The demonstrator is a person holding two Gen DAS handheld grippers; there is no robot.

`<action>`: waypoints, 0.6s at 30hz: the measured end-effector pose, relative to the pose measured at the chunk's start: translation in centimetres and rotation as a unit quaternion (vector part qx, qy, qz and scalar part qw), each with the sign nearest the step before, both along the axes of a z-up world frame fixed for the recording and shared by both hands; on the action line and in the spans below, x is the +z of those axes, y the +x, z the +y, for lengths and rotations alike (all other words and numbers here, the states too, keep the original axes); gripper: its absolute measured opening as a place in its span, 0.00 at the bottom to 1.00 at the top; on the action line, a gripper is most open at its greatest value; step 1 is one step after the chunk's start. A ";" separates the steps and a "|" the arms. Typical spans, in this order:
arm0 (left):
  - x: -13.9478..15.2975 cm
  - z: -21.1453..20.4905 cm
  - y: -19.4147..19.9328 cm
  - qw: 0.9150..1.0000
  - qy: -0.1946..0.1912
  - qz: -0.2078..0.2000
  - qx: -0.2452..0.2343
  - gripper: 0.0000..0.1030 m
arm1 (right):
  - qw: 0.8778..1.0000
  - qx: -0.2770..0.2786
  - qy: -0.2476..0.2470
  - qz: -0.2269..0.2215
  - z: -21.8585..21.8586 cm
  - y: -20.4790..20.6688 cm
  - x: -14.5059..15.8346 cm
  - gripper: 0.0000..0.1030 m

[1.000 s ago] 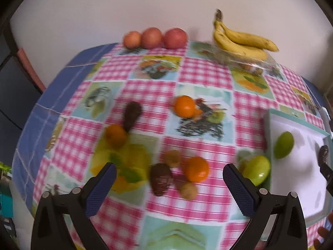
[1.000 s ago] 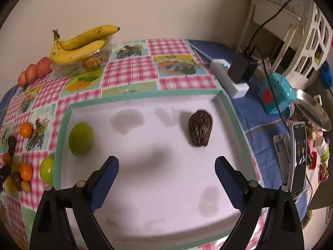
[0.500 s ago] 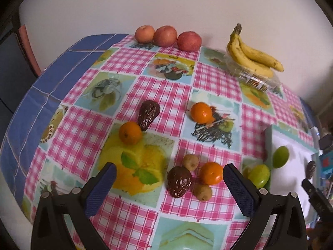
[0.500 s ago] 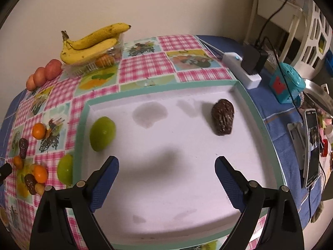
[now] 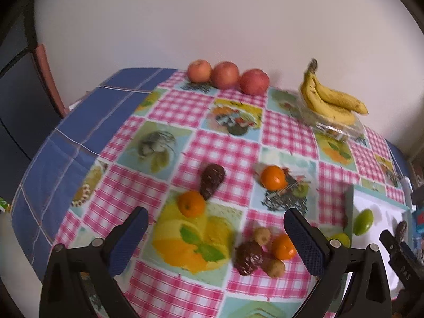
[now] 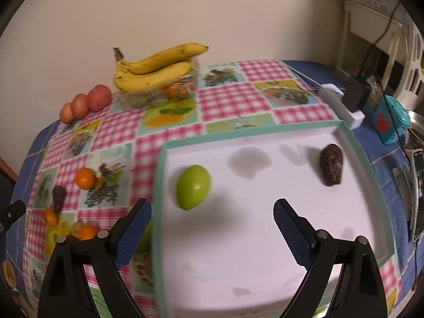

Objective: Organize fruits
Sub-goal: 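Withdraw both tools from the tray back toward the loose fruits, then grasp a green fruit with the right tool while the left tool grasps another brown avocado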

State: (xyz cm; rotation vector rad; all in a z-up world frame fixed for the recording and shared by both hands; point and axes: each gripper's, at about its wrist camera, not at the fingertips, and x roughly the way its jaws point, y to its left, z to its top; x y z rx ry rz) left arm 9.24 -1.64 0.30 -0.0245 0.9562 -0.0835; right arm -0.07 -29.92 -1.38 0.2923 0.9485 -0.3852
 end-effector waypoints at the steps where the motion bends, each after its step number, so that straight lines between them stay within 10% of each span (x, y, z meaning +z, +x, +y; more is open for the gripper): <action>1: 0.2 0.4 0.1 1.000 0.000 -0.003 0.006 1.00 | 1.000 0.006 0.003 -0.003 0.5 0.3 0.0 0.91; 13: 2.2 5.9 1.1 0.996 -0.028 -0.028 0.078 1.00 | 0.995 0.096 0.026 -0.024 6.1 2.6 0.3 0.90; 18: 1.9 6.7 1.5 0.996 -0.043 -0.018 0.078 1.00 | 0.994 0.108 0.028 -0.011 6.9 3.1 0.0 0.67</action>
